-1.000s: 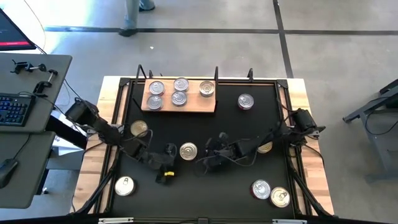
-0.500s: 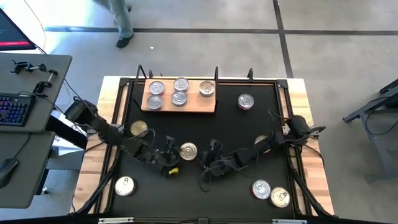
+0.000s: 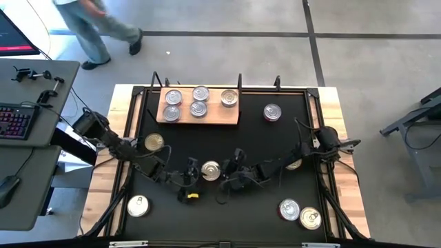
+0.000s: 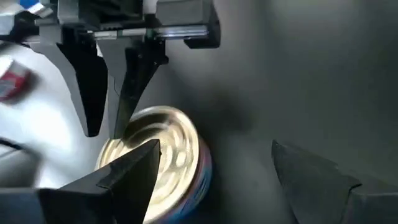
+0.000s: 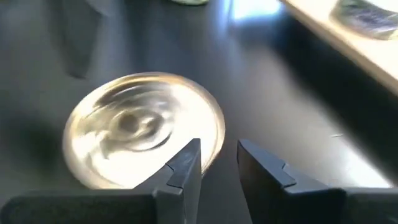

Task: Stack canned seafood by type on shelf
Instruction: Put the blue pink tuna can on the shelf aligned with the blue pink tuna can

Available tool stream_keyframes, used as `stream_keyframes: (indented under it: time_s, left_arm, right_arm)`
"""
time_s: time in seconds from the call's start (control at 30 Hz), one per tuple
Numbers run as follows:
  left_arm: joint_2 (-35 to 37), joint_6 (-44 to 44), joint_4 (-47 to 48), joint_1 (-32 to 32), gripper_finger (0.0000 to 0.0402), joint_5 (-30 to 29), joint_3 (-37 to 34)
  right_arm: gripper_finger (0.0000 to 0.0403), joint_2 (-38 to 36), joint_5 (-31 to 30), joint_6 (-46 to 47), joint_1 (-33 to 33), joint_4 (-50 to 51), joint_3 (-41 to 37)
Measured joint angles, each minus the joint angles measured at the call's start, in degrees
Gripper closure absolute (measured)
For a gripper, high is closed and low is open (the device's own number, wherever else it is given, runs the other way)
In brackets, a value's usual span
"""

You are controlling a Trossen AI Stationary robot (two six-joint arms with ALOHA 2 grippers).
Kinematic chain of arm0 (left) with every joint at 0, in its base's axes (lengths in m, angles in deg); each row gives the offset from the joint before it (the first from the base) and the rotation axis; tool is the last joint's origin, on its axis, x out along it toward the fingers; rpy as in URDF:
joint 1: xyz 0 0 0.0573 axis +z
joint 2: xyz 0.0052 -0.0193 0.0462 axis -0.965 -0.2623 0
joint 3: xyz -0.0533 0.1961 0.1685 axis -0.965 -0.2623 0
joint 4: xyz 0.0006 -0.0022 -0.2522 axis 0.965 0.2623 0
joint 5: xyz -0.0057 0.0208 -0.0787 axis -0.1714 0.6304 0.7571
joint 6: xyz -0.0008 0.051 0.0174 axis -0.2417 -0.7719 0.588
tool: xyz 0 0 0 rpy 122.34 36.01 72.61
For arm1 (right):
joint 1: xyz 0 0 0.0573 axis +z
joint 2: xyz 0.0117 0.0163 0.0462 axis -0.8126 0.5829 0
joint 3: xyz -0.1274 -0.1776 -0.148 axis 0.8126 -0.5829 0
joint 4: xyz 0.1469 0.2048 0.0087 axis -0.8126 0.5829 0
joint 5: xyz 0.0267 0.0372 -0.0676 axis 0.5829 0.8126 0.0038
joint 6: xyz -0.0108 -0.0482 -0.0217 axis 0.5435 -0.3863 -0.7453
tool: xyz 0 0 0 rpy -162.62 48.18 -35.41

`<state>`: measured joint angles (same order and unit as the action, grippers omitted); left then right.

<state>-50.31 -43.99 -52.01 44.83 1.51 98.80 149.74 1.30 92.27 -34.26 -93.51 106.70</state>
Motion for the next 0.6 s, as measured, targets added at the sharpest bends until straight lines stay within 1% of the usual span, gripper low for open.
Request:
stream_keyframes:
  time_s: [0.07, 0.13, 0.27, 0.37, 0.43, 0.5, 0.53, 0.6]
  left_arm:
    - [-0.2, -1.4, 0.7, -0.4, 0.0104, -1.7, 0.0]
    - [-0.2, -1.6, 2.3, -0.2, 0.0104, -2.3, -0.1]
    - [-1.3, -0.5, 3.7, 1.9, 0.0104, 0.1, -0.1]
    - [-3.2, 0.7, 1.9, 4.0, 0.0112, 1.8, 0.0]
    - [-5.0, 0.8, 0.3, 5.2, 0.0122, 2.2, 0.0]
    - [-6.3, 1.4, -0.8, 6.0, 0.0139, 2.0, 0.1]
    - [-7.0, 1.8, -2.0, 6.3, 0.015, 1.8, 0.1]
    - [-8.0, 1.9, -3.9, 6.7, 0.0178, 1.6, 0.2]
  right_arm:
    - [0.0309, -0.2, -2.1, -3.1, -0.1, -0.6, 0.6]
    - [0.0309, -1.0, -2.6, -6.3, 0.2, -1.9, 2.2]
    - [0.0309, -2.8, -0.9, -13.6, 1.1, -2.0, 4.2]
    - [0.0309, -2.8, -0.7, -18.8, 2.0, -1.3, 5.7]
    - [0.0309, -3.0, 2.1, -20.6, 2.7, -1.3, 6.1]
    - [0.0309, -3.0, 6.3, -20.3, 3.1, -0.5, 6.1]
    - [0.0309, -3.0, 8.6, -19.6, 3.3, 0.5, 6.1]
    - [0.0308, -2.9, 11.1, -19.8, 3.6, 2.3, 6.0]
